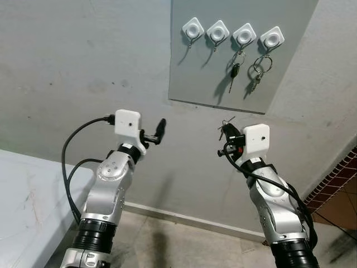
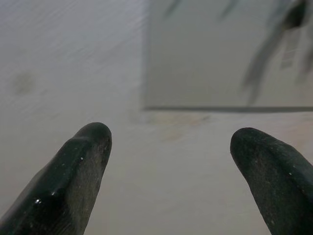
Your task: Hang keys on a hook
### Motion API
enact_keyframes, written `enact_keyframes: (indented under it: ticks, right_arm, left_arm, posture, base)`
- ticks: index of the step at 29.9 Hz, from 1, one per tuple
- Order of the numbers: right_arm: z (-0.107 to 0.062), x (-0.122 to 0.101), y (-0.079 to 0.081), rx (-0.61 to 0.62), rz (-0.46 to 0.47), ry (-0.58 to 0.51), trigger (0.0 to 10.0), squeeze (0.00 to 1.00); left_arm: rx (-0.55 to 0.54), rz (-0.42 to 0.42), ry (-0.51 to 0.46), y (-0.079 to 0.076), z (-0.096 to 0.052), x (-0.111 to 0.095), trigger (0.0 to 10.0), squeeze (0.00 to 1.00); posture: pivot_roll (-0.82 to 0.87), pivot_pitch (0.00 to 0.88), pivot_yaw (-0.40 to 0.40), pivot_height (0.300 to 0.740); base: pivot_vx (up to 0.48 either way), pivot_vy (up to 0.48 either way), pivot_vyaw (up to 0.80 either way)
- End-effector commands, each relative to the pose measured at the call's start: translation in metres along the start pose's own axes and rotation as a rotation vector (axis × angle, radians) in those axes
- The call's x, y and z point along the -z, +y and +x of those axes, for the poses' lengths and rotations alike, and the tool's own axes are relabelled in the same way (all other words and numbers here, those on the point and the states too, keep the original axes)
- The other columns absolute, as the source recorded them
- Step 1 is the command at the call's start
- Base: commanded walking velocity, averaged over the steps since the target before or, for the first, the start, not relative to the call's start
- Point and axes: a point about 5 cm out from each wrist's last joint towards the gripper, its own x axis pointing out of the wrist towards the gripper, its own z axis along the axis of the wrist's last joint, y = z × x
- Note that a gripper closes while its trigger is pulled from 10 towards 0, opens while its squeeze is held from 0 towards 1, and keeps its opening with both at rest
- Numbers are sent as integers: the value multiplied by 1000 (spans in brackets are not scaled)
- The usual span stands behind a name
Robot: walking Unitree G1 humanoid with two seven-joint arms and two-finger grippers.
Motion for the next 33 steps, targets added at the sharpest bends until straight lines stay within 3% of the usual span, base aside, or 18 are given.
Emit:
enact_keyframes:
  ticks: [1, 4, 11, 18, 33]
  right_arm:
    - [9, -11, -1, -18, 0, -44, 10000, 0]
    - [18, -19, -5, -27, -11, -64, 10000, 0]
    - [45, -45, -14, -45, -27, -126, 10000, 0]
    - [57, -53, -15, -64, -30, -143, 10000, 0]
    - [86, -73, -17, -68, -1, -173, 10000, 0]
  left_arm:
    - [43, 20, -32, -5, 2, -10, 10000, 0]
    - [67, 30, -50, -7, 7, -18, 10000, 0]
    - [82, 70, -95, 4, 22, -39, 10000, 0]
    - [95, 88, -117, 7, 30, -50, 10000, 0]
    - [158, 86, -164, -10, 40, -66, 10000, 0]
  posture:
    - [4, 0, -19, 736]
    - [6, 0, -22, 736]
    - [0, 6, -19, 736]
    - [4, 22, -20, 736]
    - [12, 57, -20, 736]
  base:
    - [0, 0, 0]
    - [0, 0, 0]
    - [0, 0, 0]
    - [0, 0, 0]
    - [0, 0, 0]
